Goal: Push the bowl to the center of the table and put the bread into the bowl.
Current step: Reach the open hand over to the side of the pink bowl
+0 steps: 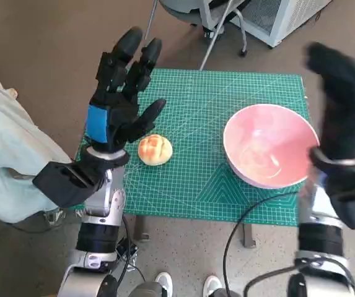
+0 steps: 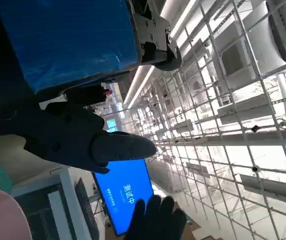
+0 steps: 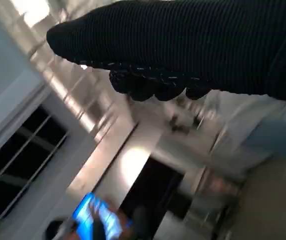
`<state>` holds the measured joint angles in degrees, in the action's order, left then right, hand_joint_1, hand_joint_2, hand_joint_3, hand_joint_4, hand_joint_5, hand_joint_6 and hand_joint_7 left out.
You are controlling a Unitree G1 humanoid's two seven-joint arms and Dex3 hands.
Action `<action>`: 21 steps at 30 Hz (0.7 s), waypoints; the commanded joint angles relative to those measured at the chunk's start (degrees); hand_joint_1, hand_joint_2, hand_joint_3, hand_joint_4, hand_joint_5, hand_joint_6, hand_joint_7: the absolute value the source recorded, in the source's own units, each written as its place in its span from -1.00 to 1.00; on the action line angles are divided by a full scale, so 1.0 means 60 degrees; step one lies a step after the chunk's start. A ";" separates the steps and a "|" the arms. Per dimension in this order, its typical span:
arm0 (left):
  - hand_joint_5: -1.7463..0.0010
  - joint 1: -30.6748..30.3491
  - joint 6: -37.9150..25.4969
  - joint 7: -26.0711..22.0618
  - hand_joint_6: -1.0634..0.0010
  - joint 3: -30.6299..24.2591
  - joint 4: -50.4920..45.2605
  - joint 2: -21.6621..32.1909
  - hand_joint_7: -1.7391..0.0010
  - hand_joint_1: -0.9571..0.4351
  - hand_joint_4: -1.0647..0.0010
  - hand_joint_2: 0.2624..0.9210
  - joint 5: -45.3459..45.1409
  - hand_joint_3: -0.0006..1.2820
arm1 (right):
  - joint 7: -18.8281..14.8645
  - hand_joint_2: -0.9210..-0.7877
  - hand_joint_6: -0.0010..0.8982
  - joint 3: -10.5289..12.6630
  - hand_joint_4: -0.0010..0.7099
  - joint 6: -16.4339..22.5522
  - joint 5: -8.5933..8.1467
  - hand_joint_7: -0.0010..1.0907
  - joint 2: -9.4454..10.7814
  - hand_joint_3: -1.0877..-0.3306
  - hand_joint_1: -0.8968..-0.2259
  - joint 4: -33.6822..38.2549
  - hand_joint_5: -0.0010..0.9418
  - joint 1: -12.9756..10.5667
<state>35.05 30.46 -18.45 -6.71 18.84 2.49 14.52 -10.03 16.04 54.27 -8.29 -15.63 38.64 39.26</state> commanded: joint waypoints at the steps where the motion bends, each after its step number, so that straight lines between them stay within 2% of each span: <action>1: 1.00 -0.0107 0.0074 -0.0046 0.66 -0.0074 -0.0150 0.0097 0.62 -0.17 0.48 1.00 0.0095 -0.63 | 0.0758 -1.00 -1.00 0.0458 -0.16 0.0306 0.0443 0.37 -0.0380 -0.21 0.14 0.1039 -1.00 -0.0416; 7: 1.00 -0.0129 0.0132 -0.0069 0.64 -0.0139 -0.0084 0.0074 0.65 -0.17 0.49 1.00 0.0093 -0.64 | 0.1513 -1.00 -1.00 0.0712 -0.17 0.0686 0.0738 0.36 -0.0751 -0.23 0.15 0.2741 -0.99 -0.0488; 13: 1.00 -0.0133 0.0153 -0.0049 0.62 -0.0179 -0.0041 0.0085 0.66 -0.17 0.49 1.00 0.0040 -0.65 | 0.2088 -1.00 -1.00 0.0674 -0.17 0.0530 0.0889 0.34 -0.0748 -0.27 0.17 0.4037 -1.00 -0.0547; 17: 1.00 -0.0142 0.0179 -0.0056 0.62 -0.0192 -0.0007 0.0118 0.67 -0.17 0.49 1.00 0.0007 -0.64 | 0.2092 -1.00 -0.95 0.0661 -0.20 0.0181 0.0690 0.24 -0.0580 -0.32 0.18 0.4707 -0.99 -0.0564; 21: 1.00 -0.0176 0.0159 -0.0037 0.61 -0.0198 -0.0057 0.0173 0.68 -0.18 0.49 1.00 -0.0042 -0.64 | 0.1770 -1.00 -0.88 0.0806 -0.23 -0.0258 0.0306 0.10 -0.0291 -0.35 0.22 0.5188 -1.00 -0.0500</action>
<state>34.77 30.87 -18.71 -7.70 18.88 2.71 14.48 1.69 20.20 55.43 -4.83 -19.16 67.15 37.04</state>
